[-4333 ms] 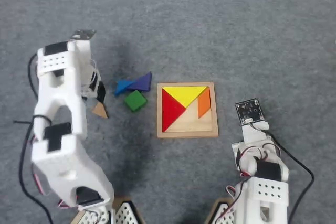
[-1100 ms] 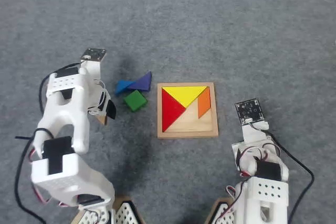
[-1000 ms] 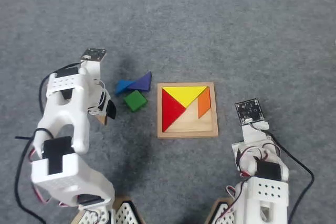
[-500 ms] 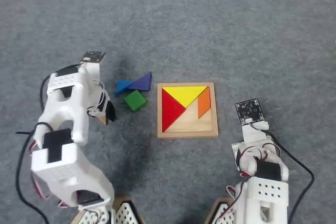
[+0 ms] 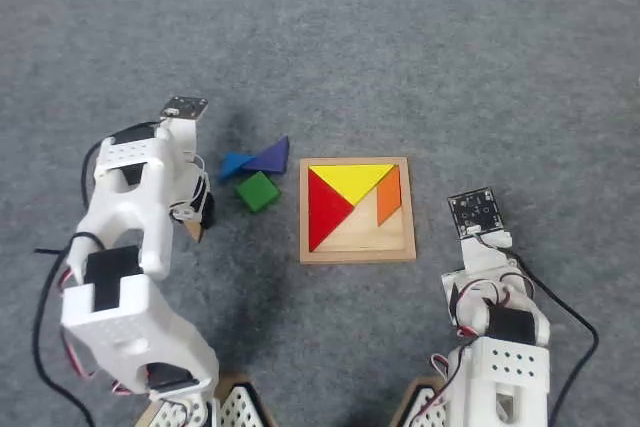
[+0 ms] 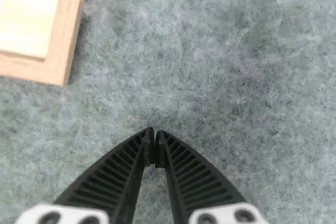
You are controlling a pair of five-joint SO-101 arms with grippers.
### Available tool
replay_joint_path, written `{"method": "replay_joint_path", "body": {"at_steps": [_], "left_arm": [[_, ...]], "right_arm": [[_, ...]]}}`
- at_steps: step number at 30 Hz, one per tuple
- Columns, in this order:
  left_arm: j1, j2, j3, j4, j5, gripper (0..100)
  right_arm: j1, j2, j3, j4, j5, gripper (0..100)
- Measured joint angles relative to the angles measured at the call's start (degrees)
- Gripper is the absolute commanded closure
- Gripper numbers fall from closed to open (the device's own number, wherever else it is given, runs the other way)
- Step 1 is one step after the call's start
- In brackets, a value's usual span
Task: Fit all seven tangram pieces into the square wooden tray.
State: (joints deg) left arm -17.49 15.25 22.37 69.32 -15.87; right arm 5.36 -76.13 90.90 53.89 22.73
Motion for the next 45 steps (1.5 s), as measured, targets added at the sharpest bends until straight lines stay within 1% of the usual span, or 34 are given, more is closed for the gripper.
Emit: {"method": "replay_joint_path", "body": {"at_steps": [6,14,16,20,24,28,32,37,41,45], "left_arm": [[4.7,-3.3,0.1,3.5,2.0,94],[10.9,-13.5,0.1,9.8,4.2,94],[13.0,-15.8,0.1,11.2,5.7,94],[20.7,-18.4,0.1,11.7,9.1,94],[30.1,-18.2,-2.9,12.0,12.0,95],[37.2,-13.4,-7.6,12.0,14.1,95],[40.6,-5.1,-14.4,11.2,16.2,95],[43.3,6.8,-22.1,8.2,21.1,95],[45.1,14.9,-27.6,7.6,25.8,95],[45.8,18.6,-32.8,7.6,30.0,94]], "right_arm": [[0.0,0.0,0.0,0.0,0.0,99.0],[0.0,0.0,0.0,0.0,0.0,99.0],[0.0,0.0,0.0,0.0,0.0,99.1],[0.5,0.0,0.0,0.0,0.0,99.1],[4.7,0.0,0.0,0.0,-0.1,99.1],[6.2,0.0,0.0,0.0,-0.1,99.1],[6.1,0.0,0.0,0.0,-0.1,99.1],[6.1,0.0,0.0,-0.1,-0.1,99.1],[6.1,0.0,0.0,-0.9,-0.1,99.1],[6.1,0.0,0.0,-0.9,-0.1,99.1]]}}
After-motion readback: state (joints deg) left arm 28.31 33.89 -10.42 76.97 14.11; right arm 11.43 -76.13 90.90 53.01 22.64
